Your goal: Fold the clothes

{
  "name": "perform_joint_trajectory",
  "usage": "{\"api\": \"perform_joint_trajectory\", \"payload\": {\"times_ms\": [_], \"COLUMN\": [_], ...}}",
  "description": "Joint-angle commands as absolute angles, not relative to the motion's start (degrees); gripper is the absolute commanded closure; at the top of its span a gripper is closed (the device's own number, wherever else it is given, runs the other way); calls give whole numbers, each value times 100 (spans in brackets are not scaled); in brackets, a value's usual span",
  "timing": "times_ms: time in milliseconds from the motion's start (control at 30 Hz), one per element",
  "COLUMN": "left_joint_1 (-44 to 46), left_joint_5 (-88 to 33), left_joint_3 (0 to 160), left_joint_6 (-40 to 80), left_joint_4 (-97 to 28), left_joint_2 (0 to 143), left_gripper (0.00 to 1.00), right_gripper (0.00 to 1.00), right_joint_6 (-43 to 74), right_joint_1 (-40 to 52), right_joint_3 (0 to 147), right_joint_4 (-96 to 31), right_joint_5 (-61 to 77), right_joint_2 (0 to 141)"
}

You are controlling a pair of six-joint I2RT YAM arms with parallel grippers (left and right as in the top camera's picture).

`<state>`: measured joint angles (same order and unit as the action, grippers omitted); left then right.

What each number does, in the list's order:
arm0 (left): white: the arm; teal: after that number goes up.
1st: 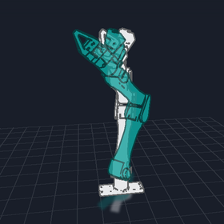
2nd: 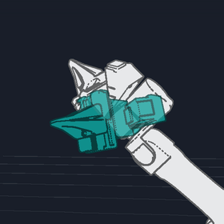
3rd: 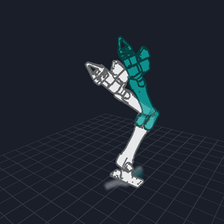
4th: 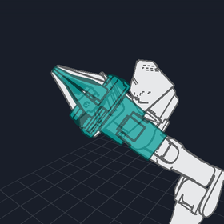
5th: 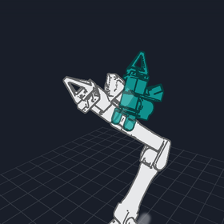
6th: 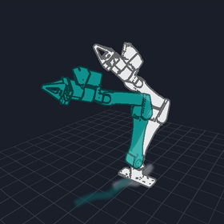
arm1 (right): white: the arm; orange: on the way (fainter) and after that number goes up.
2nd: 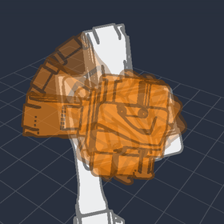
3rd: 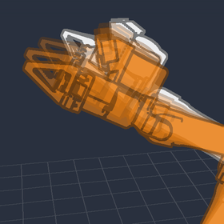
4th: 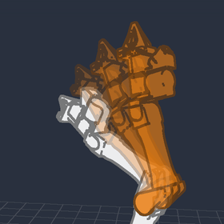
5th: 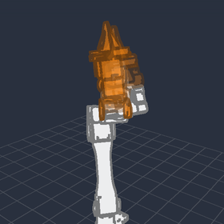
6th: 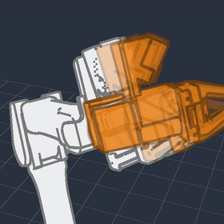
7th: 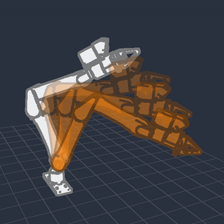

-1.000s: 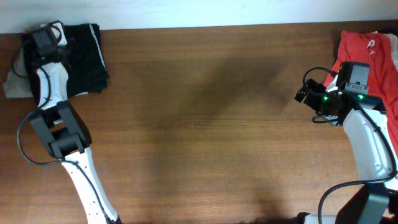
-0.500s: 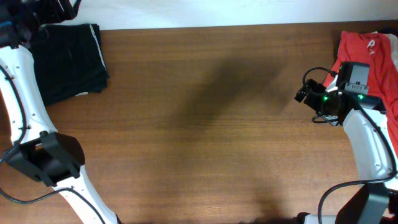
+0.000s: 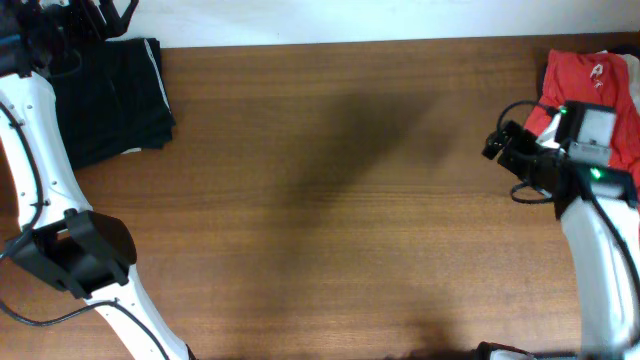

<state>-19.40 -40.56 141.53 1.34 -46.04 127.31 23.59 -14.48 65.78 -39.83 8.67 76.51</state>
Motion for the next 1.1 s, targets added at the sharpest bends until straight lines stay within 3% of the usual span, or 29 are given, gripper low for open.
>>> {"api": "perform_joint_trajectory", "payload": {"times_ms": [0, 433, 733, 1067], "left_joint_1": [-1938, -1938, -1938, -1938], "left_joint_5": [-4178, -4176, -4176, -4176], "left_joint_3": [14125, 14125, 14125, 14125], "left_joint_6": [108, 108, 108, 108], "left_joint_4": [-4595, -4595, -4595, -4595], "left_joint_2": [12781, 12781, 12781, 12781], "left_gripper": [1, 1, 1, 1], "right_gripper": [1, 1, 1, 1], "right_joint_6": [2342, 1992, 1949, 1883], "right_joint_1": [-1426, -1302, -740, -237], "right_joint_3": [6622, 6622, 6337, 3033], "right_joint_4": [-3970, -3955, -4856, -2641], "right_joint_5": [838, -1, -523, -502], "right_joint_2": [6742, 4320, 3638, 1621]}}
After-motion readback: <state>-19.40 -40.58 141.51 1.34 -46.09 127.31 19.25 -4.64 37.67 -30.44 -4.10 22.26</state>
